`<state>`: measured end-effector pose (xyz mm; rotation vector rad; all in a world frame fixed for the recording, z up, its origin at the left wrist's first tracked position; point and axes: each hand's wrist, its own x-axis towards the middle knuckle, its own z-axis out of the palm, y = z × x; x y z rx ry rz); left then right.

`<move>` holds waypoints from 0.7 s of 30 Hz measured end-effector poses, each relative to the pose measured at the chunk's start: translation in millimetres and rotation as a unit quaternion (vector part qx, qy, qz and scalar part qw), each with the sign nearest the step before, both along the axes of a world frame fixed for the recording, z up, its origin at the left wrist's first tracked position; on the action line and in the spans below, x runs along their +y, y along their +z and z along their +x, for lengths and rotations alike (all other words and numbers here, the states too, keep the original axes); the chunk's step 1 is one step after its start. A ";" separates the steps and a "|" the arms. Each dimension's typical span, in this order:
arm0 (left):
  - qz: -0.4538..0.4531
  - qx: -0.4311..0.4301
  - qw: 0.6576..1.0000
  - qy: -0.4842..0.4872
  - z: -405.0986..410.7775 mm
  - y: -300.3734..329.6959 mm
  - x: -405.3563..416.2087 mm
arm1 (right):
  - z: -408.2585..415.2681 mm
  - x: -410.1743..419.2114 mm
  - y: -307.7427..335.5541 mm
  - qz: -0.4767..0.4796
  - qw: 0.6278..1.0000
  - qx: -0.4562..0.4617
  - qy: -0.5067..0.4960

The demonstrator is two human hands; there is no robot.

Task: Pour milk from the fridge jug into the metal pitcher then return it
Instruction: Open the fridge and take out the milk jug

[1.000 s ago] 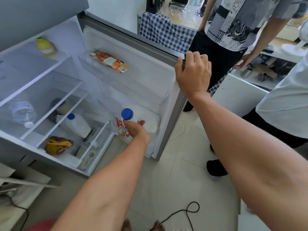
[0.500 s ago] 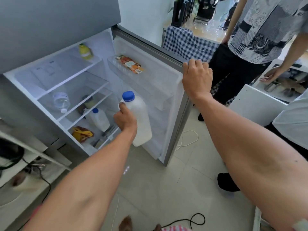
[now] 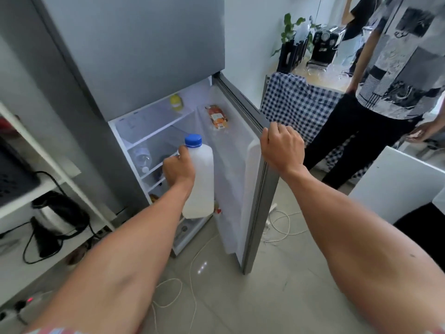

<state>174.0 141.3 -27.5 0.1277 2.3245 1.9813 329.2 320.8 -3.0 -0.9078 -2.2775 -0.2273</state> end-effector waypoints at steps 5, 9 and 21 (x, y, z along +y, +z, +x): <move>0.004 0.017 1.000 0.007 -38.5 5.8 -42.8 | -37.3 -49.6 -3.9 -0.024 0.998 0.017 0.050; 0.006 -0.005 0.999 0.037 -67.9 3.0 -76.5 | -67.8 -87.6 -3.3 -0.042 0.992 0.010 0.123; 0.023 -0.007 0.986 0.167 -117.7 26.8 -140.9 | -172.0 -136.1 -27.1 -0.011 0.953 0.009 0.304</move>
